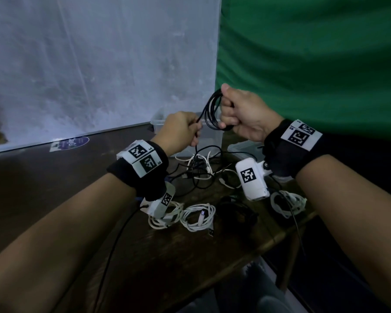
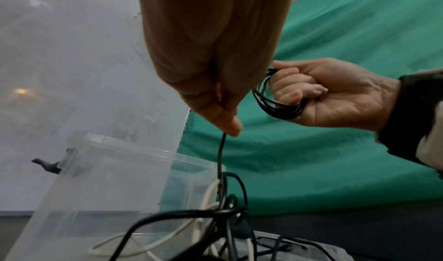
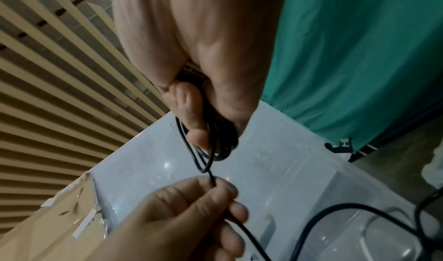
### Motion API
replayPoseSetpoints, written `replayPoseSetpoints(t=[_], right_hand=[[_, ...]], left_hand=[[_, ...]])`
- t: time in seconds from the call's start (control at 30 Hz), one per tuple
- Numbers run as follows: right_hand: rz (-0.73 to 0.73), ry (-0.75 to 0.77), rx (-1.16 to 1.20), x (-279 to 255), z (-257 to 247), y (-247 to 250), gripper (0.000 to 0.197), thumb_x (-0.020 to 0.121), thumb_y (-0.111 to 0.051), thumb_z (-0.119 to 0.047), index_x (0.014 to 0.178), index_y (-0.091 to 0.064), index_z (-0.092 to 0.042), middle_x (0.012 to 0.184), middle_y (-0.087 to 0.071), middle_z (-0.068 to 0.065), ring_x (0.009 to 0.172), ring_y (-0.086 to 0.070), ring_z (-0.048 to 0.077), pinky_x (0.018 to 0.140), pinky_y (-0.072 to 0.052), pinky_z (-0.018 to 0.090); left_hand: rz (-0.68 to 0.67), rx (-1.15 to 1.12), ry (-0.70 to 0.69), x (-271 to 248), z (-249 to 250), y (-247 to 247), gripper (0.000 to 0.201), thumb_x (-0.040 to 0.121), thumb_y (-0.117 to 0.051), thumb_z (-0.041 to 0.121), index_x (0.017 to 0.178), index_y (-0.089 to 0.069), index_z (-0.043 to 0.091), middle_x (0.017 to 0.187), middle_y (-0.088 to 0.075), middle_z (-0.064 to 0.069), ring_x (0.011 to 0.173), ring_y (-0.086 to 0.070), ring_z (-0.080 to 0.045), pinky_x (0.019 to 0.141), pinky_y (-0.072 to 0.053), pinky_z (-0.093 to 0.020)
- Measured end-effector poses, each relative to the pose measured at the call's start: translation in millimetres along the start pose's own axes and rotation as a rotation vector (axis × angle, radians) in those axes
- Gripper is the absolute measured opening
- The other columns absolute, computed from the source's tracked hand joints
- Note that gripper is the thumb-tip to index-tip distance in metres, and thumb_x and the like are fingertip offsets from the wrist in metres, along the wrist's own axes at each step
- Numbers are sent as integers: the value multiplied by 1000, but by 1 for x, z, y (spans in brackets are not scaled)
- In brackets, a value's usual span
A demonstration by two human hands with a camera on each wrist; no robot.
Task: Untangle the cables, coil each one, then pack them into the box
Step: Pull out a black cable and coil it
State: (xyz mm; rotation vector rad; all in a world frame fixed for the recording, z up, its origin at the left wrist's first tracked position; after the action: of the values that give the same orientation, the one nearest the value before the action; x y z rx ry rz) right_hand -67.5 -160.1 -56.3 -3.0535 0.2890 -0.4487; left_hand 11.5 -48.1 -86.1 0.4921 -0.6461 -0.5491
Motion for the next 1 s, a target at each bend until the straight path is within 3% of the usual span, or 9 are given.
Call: replayPoseSetpoints(t=[0.23,0.33,0.4,0.5,0.57,0.63,0.77,0.83,1.0], right_hand=[[129,72,303,2,-17,8,42,103,-33,-34,65,-37,-17,43,-29,-5,37,-22,10,49,-37,25],[205,103,394,3,-24,17,40,103,-34,-32,67,-41,-16,51,-51,2,38,-38,11,51,-40,26],[198,115,494,6,-25,17,40,104,-32,-28,69,-42,-12,78,-68,16,57,-65,19,53,-48,27],[223,147,591,13,-22,17,36,104,-33,-22,71,-44,-10,91,-59,16,84,-65,22,67,-50,29],[307,203,370,15,-19,19,31,103,-36,-19,73,-43,-13,80,-48,3,70,-50,10,67,-40,21],[385,241,-153,11,-16,21,28,102,-38,-19,75,-43,-17,74,-44,-4,67,-42,5,65,-35,17],[168,167,-1014,8,1,11,20,101,-38,-22,88,-46,-9,72,-44,0,64,-41,14,54,-34,24],[96,97,-1124,6,11,11,19,101,-38,-22,90,-46,-8,70,-48,2,60,-45,14,55,-34,27],[4,2,-851,6,32,8,31,98,-45,-37,79,-53,-14,55,-42,2,50,-40,17,57,-35,30]], left_hand=[[-175,156,137,-6,-17,-15,28,95,-52,9,67,-51,7,61,-63,-7,40,-57,-3,54,-51,-23],[-162,199,143,-5,-21,-13,30,92,-55,7,62,-49,9,69,-68,-9,39,-55,-3,52,-48,-21],[-201,241,120,-7,-17,-14,25,89,-57,5,64,-56,8,72,-69,-9,43,-55,-4,55,-49,-23],[-367,311,69,-16,-7,-22,26,88,-59,5,66,-58,18,61,-62,3,41,-51,4,49,-42,-16],[-435,302,64,-21,-4,-26,30,90,-59,5,65,-52,21,59,-59,6,39,-50,4,42,-37,-10],[-426,283,54,-20,-2,-25,27,91,-56,5,68,-53,18,58,-58,6,43,-50,1,45,-39,-12],[-296,260,-25,-14,5,-17,11,92,-55,8,83,-60,12,70,-60,0,60,-55,-11,56,-42,-15],[-220,256,-65,-12,7,-13,14,93,-53,10,80,-58,15,68,-59,2,59,-54,-8,54,-41,-13],[-39,74,-36,-7,4,-2,17,95,-44,5,83,-49,15,71,-57,-4,47,-54,-4,49,-47,-20]])
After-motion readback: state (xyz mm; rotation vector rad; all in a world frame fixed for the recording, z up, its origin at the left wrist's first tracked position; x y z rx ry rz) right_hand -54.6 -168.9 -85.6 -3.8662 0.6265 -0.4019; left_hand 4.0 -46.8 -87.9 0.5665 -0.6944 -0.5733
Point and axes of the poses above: each hand's wrist, its own x-axis towards the middle knuckle, its own y-axis out of the back of the hand, z = x × y, the point moved 5 cm from there along x, towards the middle knuckle
